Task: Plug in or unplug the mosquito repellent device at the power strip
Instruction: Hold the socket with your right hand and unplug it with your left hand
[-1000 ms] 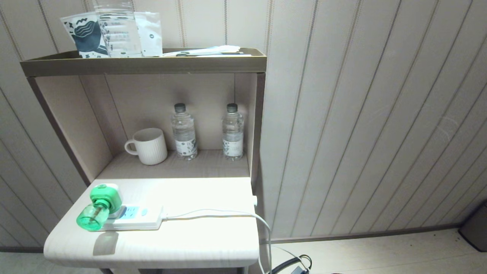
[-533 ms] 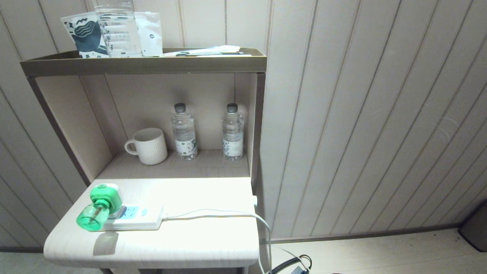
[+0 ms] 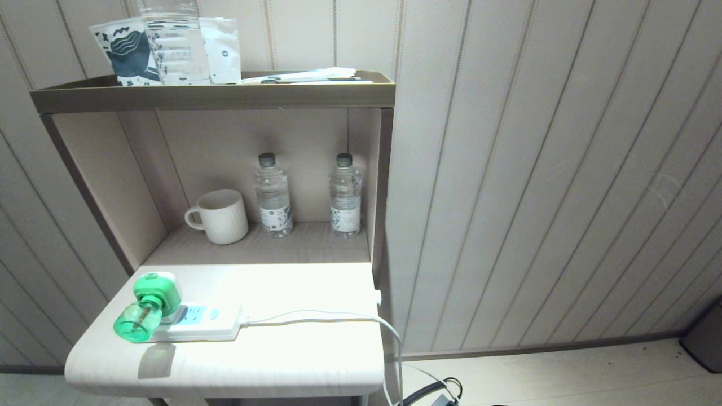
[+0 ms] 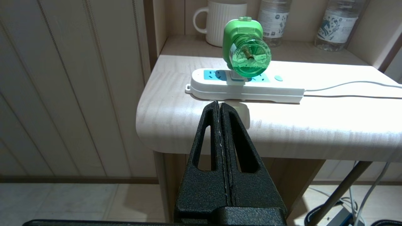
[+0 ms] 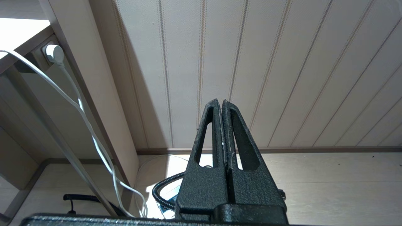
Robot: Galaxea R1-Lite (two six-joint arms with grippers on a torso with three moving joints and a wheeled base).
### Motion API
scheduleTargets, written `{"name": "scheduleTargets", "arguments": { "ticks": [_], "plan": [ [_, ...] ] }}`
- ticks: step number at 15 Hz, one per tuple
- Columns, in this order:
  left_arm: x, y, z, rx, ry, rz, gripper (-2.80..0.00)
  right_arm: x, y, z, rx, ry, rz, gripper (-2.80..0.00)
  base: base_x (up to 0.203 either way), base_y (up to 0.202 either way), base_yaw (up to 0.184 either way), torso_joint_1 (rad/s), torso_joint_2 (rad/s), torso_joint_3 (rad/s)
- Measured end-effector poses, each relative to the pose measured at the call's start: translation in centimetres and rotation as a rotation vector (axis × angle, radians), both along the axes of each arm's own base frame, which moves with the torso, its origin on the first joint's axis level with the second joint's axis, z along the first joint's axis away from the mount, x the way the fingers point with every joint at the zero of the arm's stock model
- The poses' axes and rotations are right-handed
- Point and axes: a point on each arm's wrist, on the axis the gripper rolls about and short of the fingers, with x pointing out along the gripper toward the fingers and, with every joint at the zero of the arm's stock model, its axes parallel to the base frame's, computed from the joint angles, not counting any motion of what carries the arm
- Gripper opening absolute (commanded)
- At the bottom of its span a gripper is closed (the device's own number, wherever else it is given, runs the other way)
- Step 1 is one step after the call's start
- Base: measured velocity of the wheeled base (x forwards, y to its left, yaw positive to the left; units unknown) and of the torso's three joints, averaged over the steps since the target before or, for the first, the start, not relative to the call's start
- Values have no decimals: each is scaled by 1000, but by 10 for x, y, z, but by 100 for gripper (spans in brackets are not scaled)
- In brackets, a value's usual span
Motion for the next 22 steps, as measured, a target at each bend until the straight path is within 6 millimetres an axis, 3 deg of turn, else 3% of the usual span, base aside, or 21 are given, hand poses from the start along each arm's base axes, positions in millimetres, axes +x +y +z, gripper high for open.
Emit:
{"name": "scheduleTargets", "arguments": {
  "ticks": [22],
  "plan": [
    [0, 0, 0, 13, -2, -3, -280, 0, 0, 0, 1, 1, -1, -280, 0, 0, 0, 0, 0, 0]
  ]
}}
